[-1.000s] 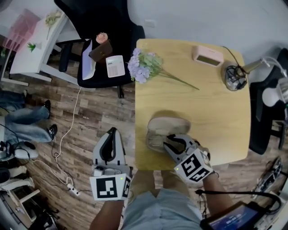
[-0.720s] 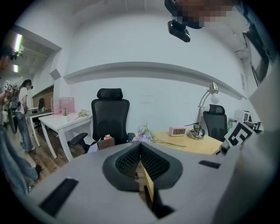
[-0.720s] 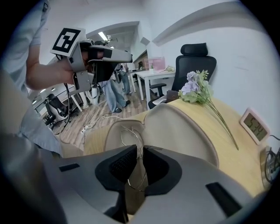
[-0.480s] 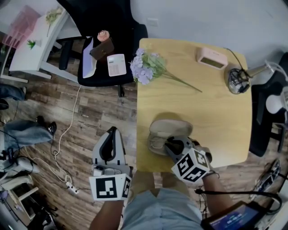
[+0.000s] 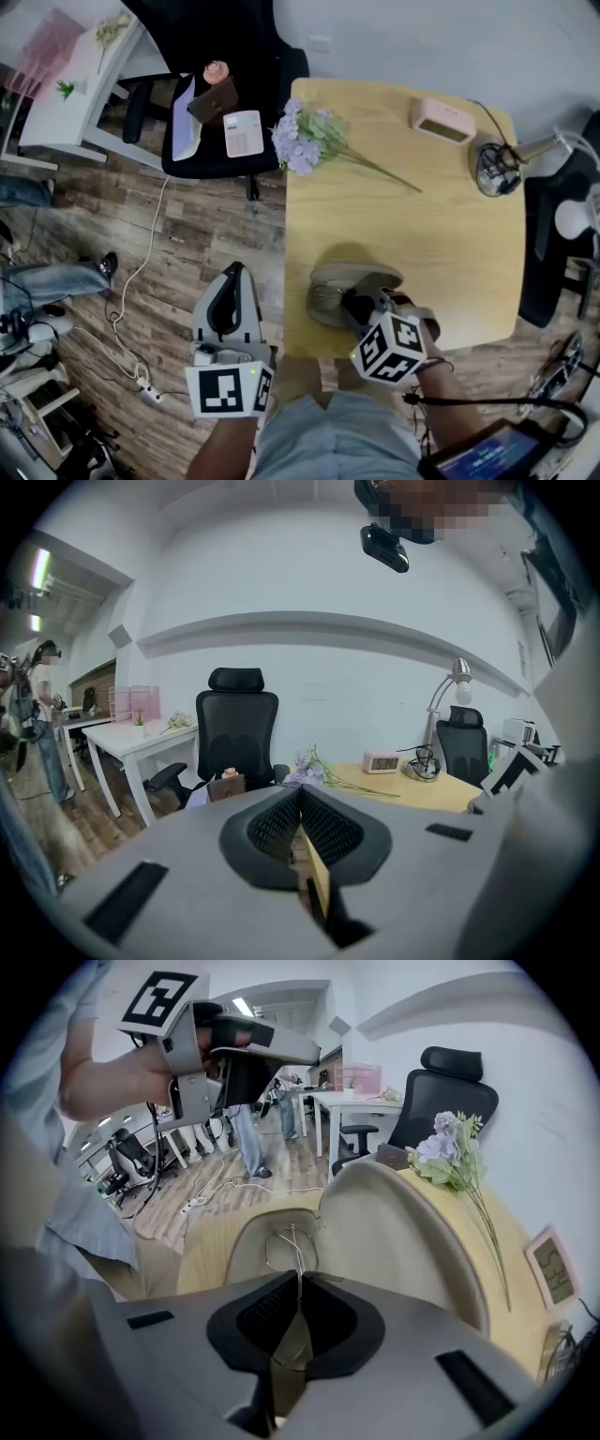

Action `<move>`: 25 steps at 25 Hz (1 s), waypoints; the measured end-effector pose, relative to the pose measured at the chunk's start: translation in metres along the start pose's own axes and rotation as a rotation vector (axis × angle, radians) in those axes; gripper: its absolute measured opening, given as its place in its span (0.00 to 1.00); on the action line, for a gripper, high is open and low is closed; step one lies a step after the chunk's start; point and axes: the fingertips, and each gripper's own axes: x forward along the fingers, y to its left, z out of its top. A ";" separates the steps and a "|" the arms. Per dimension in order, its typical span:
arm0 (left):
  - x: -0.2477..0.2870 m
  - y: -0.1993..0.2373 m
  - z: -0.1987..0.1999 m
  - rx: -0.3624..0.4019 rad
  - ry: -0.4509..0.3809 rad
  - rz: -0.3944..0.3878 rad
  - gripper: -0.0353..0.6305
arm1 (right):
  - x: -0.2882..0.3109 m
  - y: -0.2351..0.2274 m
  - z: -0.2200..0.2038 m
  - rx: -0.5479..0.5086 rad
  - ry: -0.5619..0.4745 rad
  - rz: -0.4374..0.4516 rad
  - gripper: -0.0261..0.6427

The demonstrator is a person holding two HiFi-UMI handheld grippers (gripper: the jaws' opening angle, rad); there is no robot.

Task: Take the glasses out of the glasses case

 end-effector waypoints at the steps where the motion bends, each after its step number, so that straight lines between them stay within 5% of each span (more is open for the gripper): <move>1: 0.000 0.000 0.000 0.000 -0.001 0.001 0.06 | 0.000 0.000 0.001 -0.004 -0.002 -0.006 0.09; 18: -0.004 0.000 0.009 -0.007 -0.020 0.002 0.06 | -0.014 -0.014 0.009 -0.040 0.002 -0.026 0.13; 25: -0.003 0.004 0.008 -0.023 -0.021 0.006 0.06 | -0.004 -0.010 0.006 -0.049 0.066 0.054 0.15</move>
